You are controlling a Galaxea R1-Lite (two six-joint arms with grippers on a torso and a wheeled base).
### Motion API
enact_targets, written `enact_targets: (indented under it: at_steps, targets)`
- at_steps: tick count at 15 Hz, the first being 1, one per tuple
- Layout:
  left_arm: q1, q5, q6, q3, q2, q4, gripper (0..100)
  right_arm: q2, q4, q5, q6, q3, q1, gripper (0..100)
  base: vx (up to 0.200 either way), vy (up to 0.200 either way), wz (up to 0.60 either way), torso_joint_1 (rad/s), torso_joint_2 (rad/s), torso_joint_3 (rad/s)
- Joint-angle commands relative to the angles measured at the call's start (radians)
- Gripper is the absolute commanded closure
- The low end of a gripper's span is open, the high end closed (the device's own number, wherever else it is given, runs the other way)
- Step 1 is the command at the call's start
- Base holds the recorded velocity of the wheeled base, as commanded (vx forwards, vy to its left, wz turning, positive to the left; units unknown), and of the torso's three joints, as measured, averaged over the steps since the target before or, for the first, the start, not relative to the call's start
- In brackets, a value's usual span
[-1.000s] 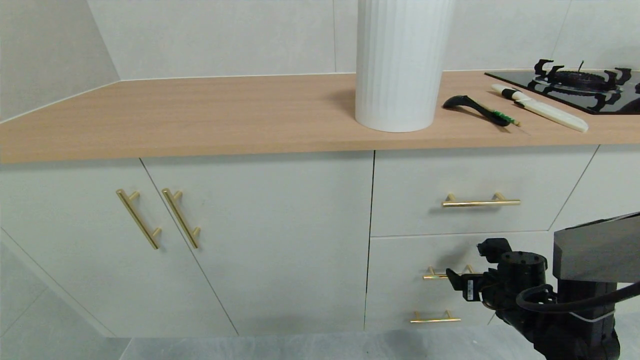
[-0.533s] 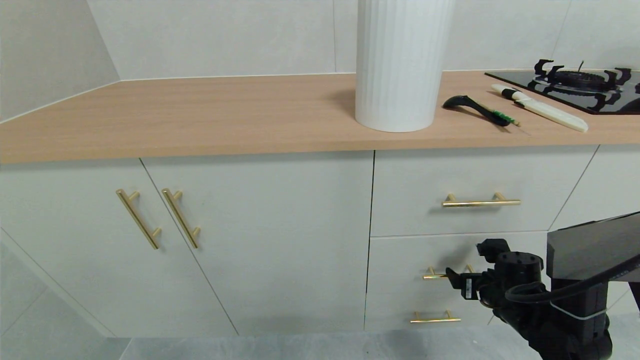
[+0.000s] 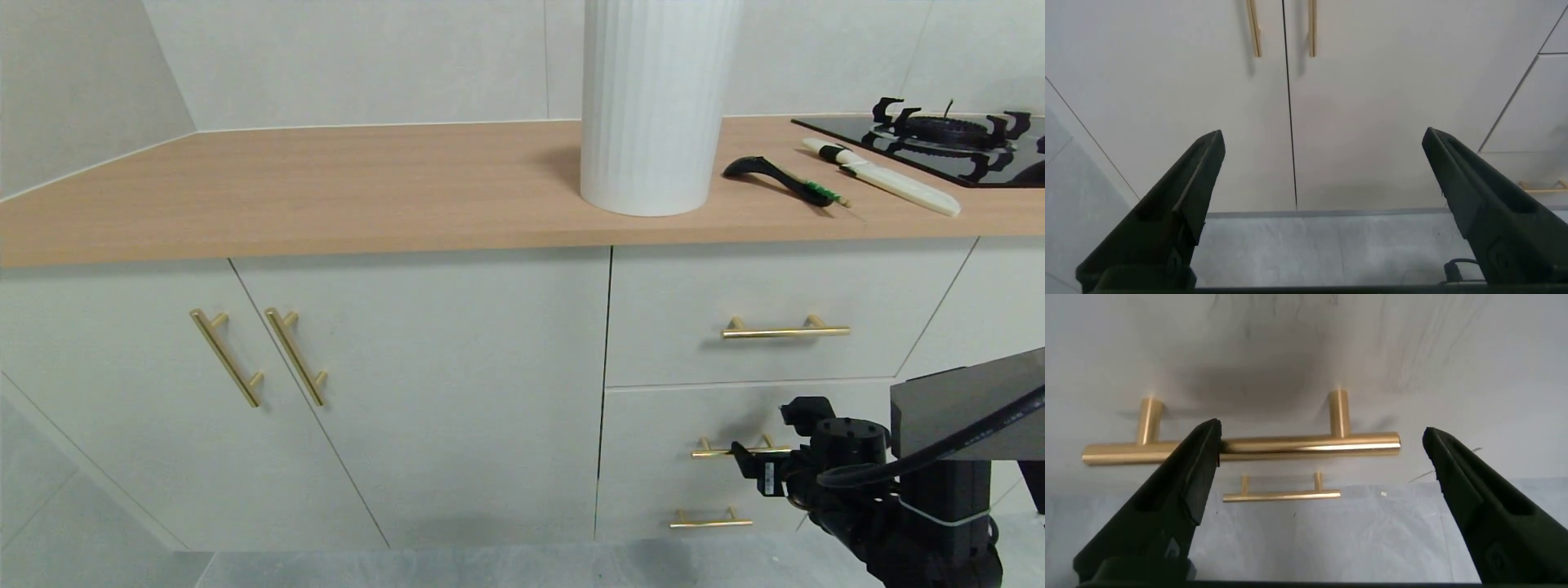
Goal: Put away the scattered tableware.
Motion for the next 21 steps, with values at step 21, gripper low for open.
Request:
enact_targets:
  at_steps: [21]
  targets:
    - [0.0, 0.001, 0.0, 0.0, 0.002, 0.0, 0, -0.964, 1.12, 0.042, -0.005, -0.057, 0.243, 0, 0.0, 0.0, 0.0, 0.0, 0.0, 0.0]
